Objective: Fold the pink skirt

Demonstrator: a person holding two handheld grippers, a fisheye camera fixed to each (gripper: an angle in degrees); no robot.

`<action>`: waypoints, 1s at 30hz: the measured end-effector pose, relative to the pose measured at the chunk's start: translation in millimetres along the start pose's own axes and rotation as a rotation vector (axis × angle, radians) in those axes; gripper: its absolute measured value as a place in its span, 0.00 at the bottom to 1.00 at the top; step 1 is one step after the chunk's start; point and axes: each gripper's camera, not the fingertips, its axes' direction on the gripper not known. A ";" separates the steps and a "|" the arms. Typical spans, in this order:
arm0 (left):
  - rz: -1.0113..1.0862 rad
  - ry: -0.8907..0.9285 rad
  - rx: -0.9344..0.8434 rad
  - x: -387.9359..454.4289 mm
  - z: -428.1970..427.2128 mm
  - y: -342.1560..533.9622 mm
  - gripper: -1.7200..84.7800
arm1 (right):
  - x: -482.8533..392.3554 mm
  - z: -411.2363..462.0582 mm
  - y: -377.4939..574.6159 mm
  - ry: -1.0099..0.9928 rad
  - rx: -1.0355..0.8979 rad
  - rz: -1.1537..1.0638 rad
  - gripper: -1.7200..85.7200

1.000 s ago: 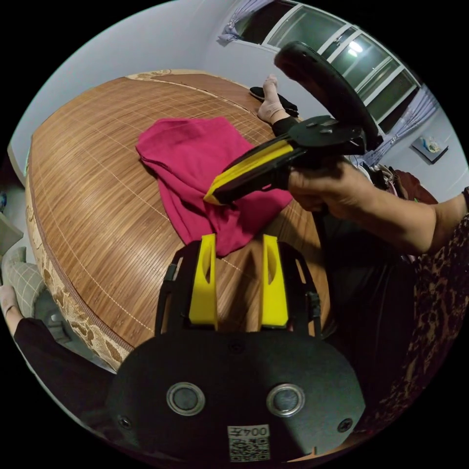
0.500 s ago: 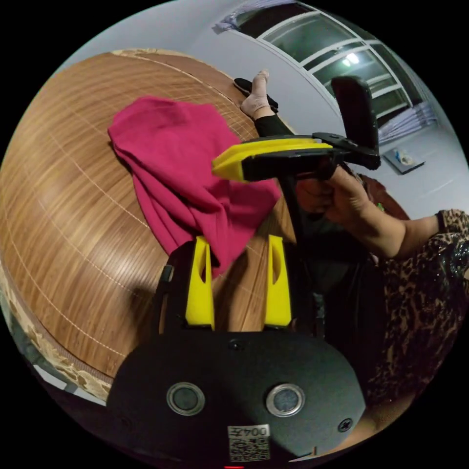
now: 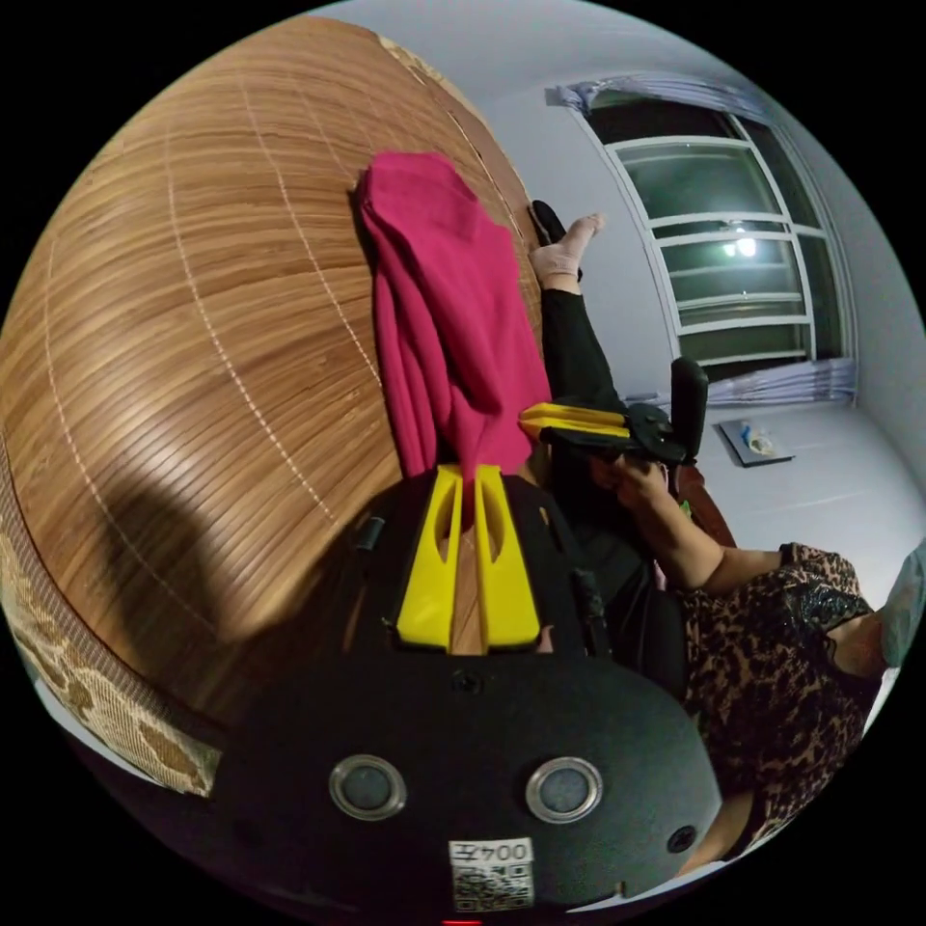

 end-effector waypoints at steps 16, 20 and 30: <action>0.019 -0.022 0.346 7.0 -74.3 12.5 0.03 | 31.3 -63.5 16.3 -0.062 0.053 0.030 0.05; 0.214 -0.145 0.156 65.8 -21.7 -19.8 0.03 | 42.4 -83.9 17.1 -0.085 0.055 0.038 0.05; -0.005 -0.247 0.302 31.8 -48.0 -89.5 0.08 | 115.0 -195.2 17.9 -0.255 0.275 0.073 0.10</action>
